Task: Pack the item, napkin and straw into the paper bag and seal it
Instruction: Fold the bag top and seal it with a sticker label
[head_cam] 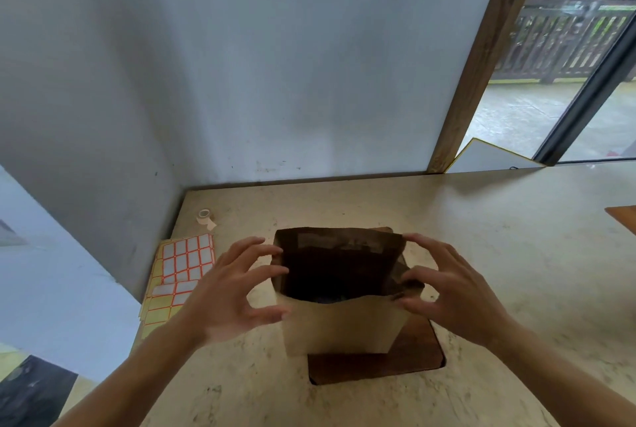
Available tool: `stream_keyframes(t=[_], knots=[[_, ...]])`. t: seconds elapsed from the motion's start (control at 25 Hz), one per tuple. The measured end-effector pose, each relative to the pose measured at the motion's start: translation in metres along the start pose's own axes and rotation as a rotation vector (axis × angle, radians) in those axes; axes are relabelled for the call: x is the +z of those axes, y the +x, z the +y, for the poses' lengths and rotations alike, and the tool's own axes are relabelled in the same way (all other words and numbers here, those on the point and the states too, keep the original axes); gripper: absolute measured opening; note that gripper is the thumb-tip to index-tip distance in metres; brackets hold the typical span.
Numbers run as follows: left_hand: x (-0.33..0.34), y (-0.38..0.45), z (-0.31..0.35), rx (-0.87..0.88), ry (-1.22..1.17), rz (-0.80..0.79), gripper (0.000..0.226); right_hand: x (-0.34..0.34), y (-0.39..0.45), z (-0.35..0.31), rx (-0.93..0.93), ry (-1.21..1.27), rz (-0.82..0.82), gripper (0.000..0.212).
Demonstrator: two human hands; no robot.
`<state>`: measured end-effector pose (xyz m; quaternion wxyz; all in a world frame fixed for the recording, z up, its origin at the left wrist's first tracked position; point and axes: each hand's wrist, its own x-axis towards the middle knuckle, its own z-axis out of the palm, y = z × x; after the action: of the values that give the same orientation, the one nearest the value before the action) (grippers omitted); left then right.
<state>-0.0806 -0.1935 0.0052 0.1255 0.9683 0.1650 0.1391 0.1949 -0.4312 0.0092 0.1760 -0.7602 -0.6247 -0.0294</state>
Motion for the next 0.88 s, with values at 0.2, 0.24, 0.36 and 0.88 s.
stream_keyframes(t=[0.2,0.24,0.36,0.88], knots=[[0.008,-0.01,0.004,-0.199,-0.166,-0.013,0.066,0.01,0.0,-0.001,0.092,0.263,0.062,0.033],[0.01,-0.011,0.004,-0.217,-0.195,-0.016,0.065,0.011,0.0,-0.002,0.098,0.27,0.084,0.036],[0.013,-0.008,0.005,-0.262,-0.314,-0.003,0.063,0.013,0.003,-0.003,0.141,0.328,0.104,0.052],[0.015,0.031,-0.012,-0.426,-0.937,-0.311,0.106,0.026,0.026,0.003,0.433,0.931,-0.027,0.099]])
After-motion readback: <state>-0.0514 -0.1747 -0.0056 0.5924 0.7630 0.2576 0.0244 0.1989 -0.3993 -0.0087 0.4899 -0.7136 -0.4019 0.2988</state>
